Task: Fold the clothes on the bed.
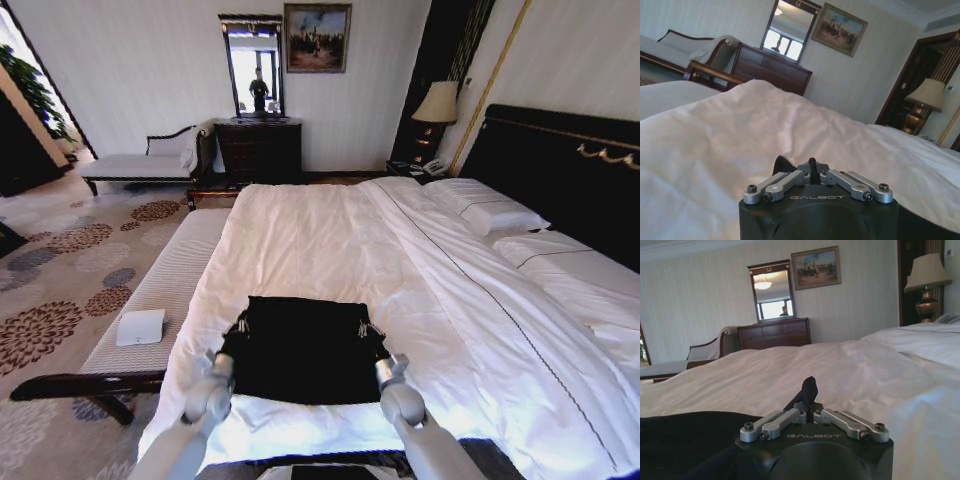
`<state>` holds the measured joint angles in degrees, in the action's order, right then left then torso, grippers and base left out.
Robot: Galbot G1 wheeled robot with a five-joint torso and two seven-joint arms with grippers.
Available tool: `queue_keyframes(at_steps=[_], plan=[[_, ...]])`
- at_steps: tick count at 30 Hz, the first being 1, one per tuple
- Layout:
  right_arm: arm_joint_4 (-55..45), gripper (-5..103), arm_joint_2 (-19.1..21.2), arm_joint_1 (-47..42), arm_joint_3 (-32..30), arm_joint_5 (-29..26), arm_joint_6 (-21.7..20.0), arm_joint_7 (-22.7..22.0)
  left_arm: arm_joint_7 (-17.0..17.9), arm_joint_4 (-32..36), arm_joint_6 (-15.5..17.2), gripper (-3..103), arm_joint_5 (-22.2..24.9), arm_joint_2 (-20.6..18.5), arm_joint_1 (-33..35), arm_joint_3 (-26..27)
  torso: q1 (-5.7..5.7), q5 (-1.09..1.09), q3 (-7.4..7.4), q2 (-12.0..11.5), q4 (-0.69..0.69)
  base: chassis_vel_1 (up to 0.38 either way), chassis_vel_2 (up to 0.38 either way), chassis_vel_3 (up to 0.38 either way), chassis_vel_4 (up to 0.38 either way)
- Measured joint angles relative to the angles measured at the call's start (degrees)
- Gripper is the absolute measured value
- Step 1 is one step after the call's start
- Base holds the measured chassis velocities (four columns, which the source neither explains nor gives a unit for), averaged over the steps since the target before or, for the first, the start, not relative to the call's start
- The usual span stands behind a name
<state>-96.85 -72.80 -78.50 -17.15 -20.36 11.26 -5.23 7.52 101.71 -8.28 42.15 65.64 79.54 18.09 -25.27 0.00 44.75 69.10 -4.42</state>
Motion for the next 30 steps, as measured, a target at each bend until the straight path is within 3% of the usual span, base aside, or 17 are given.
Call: queue_keyframes(at_steps=[14,30], plan=[[-6.1,1,-1.4,-7.0,-4.7,-0.5,0.6,1.2,-0.2,3.2,-0.5,2,0.3,0.1,4.3,2.5,-0.01,0.0,0.0,0.0,0.0,0.0,0.0,0.0,0.0],[-6.5,1,-3.1,-12.8,-5.1,2.2,3.5,2.6,-0.8,5.6,-1.7,2,-3.1,-0.4,10.1,2.4,-0.01,0.0,0.0,0.0,0.0,0.0,0.0,0.0,0.0]])
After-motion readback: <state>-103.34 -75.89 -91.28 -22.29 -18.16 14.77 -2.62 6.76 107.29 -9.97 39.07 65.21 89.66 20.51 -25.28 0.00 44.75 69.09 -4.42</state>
